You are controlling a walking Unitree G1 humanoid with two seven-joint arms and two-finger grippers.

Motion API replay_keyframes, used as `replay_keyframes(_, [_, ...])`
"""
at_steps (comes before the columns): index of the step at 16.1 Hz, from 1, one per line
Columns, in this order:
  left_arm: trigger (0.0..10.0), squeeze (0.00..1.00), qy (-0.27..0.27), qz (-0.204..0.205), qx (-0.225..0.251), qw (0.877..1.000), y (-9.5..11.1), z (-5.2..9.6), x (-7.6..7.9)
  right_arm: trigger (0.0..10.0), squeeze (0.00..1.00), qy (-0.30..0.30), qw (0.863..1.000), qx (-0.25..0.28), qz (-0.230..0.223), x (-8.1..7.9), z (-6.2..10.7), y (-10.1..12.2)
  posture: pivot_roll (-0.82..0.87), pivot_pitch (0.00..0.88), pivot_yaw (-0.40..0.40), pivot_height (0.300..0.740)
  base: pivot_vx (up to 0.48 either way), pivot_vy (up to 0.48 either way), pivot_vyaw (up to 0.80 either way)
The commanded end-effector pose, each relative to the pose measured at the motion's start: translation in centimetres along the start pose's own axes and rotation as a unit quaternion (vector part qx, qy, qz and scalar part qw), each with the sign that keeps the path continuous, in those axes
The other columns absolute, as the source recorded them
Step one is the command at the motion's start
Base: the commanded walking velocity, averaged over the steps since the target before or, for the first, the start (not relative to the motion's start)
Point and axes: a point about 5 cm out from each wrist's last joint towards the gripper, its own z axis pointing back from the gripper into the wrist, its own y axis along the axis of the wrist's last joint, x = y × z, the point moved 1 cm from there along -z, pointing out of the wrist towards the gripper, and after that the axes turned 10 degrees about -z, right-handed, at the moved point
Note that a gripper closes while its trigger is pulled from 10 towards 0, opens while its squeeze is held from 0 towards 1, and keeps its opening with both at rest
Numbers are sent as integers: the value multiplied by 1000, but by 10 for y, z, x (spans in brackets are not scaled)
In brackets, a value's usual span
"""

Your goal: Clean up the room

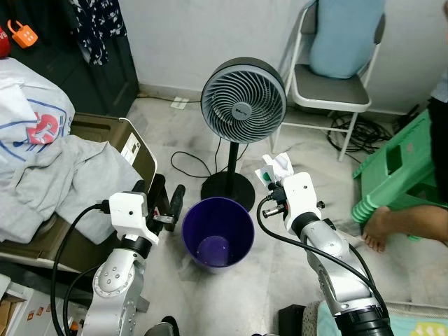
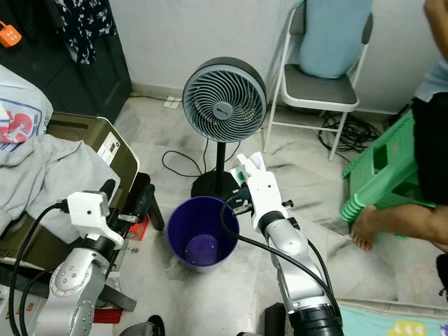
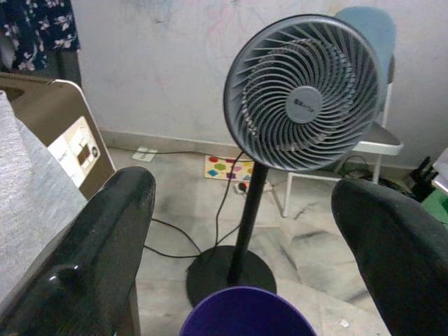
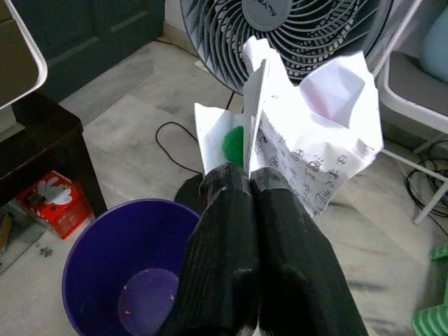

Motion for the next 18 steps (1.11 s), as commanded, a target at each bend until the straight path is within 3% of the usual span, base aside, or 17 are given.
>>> replay_keyframes(1, [10000,0,-6,-5,-7,1000,-3,2,2,10000,0,-6,1000,-2,1,2,1,-2,-129,158,-25,740,311,0,0])
replay_keyframes(18, [10000,0,-6,-5,-14,1000,-5,2,1,10000,0,3,1000,4,8,-1,1,0,-129,161,-23,740,356,0,0])
